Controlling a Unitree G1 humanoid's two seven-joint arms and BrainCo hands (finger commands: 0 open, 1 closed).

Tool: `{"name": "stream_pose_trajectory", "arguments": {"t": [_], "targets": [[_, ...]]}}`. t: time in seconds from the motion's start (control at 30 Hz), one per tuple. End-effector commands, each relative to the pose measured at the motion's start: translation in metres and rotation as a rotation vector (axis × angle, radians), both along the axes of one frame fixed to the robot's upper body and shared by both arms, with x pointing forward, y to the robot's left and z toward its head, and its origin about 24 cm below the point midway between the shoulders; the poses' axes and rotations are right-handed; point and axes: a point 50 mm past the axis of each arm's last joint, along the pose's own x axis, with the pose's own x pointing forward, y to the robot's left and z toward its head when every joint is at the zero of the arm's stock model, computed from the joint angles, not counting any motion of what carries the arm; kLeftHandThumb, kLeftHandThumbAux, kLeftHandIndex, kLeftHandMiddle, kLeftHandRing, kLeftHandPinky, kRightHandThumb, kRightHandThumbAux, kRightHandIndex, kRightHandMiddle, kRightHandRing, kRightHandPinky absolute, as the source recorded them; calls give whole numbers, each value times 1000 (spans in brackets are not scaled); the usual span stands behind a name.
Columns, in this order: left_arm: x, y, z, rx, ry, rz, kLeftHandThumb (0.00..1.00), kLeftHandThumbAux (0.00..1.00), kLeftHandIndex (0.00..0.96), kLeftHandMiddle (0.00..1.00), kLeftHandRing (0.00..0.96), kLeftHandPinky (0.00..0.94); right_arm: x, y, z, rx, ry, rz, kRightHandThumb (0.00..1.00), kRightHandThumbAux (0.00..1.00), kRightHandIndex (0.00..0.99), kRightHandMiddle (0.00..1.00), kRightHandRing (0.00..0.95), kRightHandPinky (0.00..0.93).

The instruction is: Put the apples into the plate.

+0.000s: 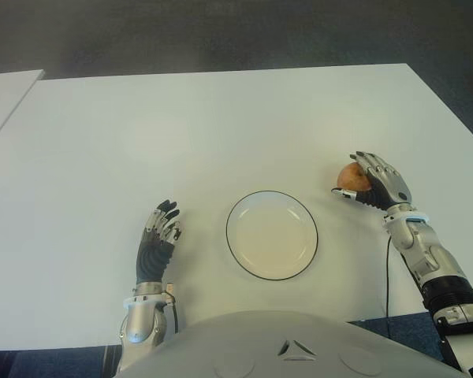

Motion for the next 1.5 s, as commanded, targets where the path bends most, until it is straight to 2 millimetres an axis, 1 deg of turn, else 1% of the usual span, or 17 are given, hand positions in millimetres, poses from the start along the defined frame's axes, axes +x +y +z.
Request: {"name": "stream_pose_trajectory", "arguments": {"t": [0.03, 0.3, 0.43, 0.6, 0.77, 0.8, 0.83, 0.9, 0.93, 0.97, 1.03, 1.1, 1.13, 1.23, 1.33, 1.4, 1.5], "targets": [[-2, -2, 2, -3, 15, -9, 218, 625, 149, 184, 203, 247, -1, 3, -10, 20, 28, -3, 201, 286, 0, 29, 5, 15], [-3, -3, 6, 7, 16, -27, 234, 612, 155, 191, 221, 272, -1, 3, -17, 29, 29, -4, 200, 292, 5, 35, 12, 27], [-3, -4, 8, 14, 15, -31, 234, 610, 152, 187, 219, 263, -1, 4, -21, 35, 27, -9, 217, 311, 12, 44, 22, 37], [-3, -4, 8, 12, 17, -23, 232, 607, 150, 186, 215, 261, 2, 6, -26, 54, 10, -17, 265, 347, 36, 70, 47, 57], [-4, -5, 9, 4, 16, -21, 242, 612, 152, 188, 213, 254, 8, 8, -30, 75, -18, -31, 322, 378, 82, 129, 109, 119], [-4, -5, 9, 3, 16, -21, 245, 616, 154, 189, 212, 254, 10, 8, -31, 79, -25, -35, 344, 390, 129, 177, 157, 152], [-4, -5, 9, 3, 14, -21, 246, 617, 154, 189, 212, 254, 12, 8, -31, 82, -31, -39, 352, 395, 146, 194, 174, 165], [-4, -5, 10, 3, 12, -20, 250, 621, 157, 191, 214, 260, 14, 8, -33, 85, -41, -47, 386, 412, 216, 280, 260, 228], [-4, -6, 11, 4, 9, -19, 252, 623, 159, 193, 216, 263, 14, 7, -33, 86, -52, -50, 403, 421, 262, 330, 310, 284], [-4, -6, 11, 5, 8, -19, 256, 625, 165, 197, 220, 265, 15, 7, -34, 87, -59, -51, 437, 441, 352, 436, 414, 412], [-4, -5, 12, 7, 5, -16, 261, 628, 173, 200, 221, 263, 15, 7, -34, 92, -82, -55, 483, 470, 473, 569, 552, 581], [-4, -5, 13, 9, 4, -14, 262, 629, 176, 201, 220, 262, 16, 7, -35, 96, -102, -58, 509, 491, 540, 637, 627, 668], [-5, -4, 13, 12, 4, -13, 262, 629, 177, 201, 220, 261, 16, 7, -35, 101, -118, -61, 515, 496, 556, 653, 645, 687], [-5, -4, 13, 17, 8, -8, 251, 627, 177, 199, 217, 259, 16, 7, -34, 123, -164, -71, 573, 551, 652, 755, 753, 805], [-6, -4, 14, 13, 9, -3, 244, 625, 179, 198, 217, 261, 16, 8, -35, 146, -197, -80, 605, 593, 696, 797, 795, 838], [-6, -4, 14, 9, 9, 0, 239, 626, 182, 198, 218, 263, 16, 8, -35, 159, -212, -83, 627, 634, 732, 827, 823, 841], [-6, -3, 14, 5, 11, 3, 234, 626, 184, 197, 219, 263, 16, 10, -34, 206, -237, -91, 653, 662, 759, 849, 843, 842]]}}
